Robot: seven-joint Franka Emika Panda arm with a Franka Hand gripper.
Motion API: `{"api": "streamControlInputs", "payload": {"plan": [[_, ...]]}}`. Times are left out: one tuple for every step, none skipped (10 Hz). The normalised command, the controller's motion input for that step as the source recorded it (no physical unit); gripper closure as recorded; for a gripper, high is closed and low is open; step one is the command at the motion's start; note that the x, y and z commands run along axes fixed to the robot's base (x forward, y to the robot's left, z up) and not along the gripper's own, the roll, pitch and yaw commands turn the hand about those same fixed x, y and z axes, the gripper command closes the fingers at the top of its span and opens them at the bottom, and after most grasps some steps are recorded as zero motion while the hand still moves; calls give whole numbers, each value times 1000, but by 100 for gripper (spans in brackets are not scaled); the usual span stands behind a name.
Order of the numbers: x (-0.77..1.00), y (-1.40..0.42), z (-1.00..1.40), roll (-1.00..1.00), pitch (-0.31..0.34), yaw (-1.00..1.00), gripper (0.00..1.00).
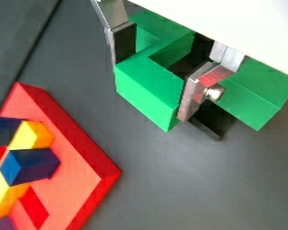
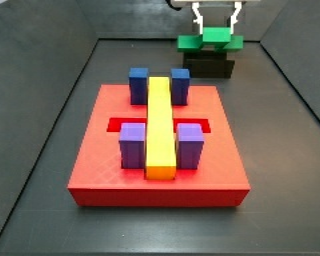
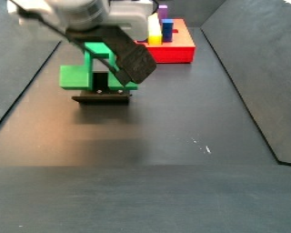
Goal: Pick up the green object. Move up. Place the green object on the fixture. Regrasp the green object. Move to above the board. Insert the green object.
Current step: Place the green object on the fixture.
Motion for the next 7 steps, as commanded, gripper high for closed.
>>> {"api": "streamControlInputs", "payload": {"plan": [[220,0,-354,-254,246,-69,100],[63,-57,-571,0,-354,0,100],[-120,-83,-366,17,-717,0,100],[-131,0,-29,0,-460,0,100],[0,0,0,0,-6,0,100],[0,0,0,0,-9,0,100],[-17,0,-6,0,0,0,100]]}}
